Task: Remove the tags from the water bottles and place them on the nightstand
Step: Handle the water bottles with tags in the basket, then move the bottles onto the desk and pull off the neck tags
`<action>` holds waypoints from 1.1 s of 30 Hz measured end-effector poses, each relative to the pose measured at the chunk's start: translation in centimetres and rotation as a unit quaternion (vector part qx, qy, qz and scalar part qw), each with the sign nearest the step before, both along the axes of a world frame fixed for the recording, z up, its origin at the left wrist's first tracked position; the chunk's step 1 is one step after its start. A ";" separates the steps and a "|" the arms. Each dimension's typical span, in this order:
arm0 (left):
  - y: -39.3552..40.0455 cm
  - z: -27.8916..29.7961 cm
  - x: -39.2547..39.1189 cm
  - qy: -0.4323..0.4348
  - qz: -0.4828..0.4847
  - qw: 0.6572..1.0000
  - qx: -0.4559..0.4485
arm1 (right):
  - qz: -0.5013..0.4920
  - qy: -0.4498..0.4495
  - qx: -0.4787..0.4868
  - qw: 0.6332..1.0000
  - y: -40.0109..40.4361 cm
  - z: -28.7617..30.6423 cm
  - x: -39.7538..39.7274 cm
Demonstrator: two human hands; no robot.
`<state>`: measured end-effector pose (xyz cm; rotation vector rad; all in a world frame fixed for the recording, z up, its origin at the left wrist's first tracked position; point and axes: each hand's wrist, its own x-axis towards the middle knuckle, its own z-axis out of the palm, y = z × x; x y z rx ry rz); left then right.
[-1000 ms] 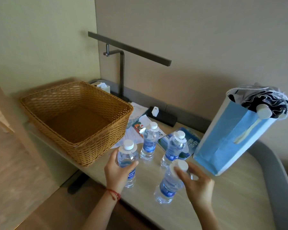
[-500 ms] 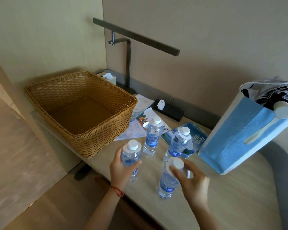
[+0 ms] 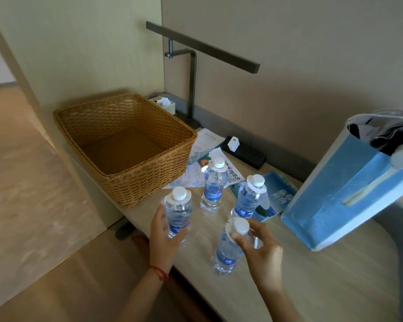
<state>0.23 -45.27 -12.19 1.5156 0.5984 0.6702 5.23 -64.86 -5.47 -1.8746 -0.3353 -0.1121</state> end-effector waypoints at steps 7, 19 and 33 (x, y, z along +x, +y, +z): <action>-4.9 -0.4 -3.5 0.031 0.076 0.995 0.051 | 0.031 0.067 0.029 0.997 -2.3 0.8 1.7; -7.5 1.4 1.0 0.045 -0.268 0.961 0.042 | 0.121 0.187 -0.015 0.975 -1.7 2.0 5.3; -7.3 0.8 1.5 0.042 -0.274 0.961 0.009 | 0.156 0.229 0.072 0.958 -1.5 2.4 5.5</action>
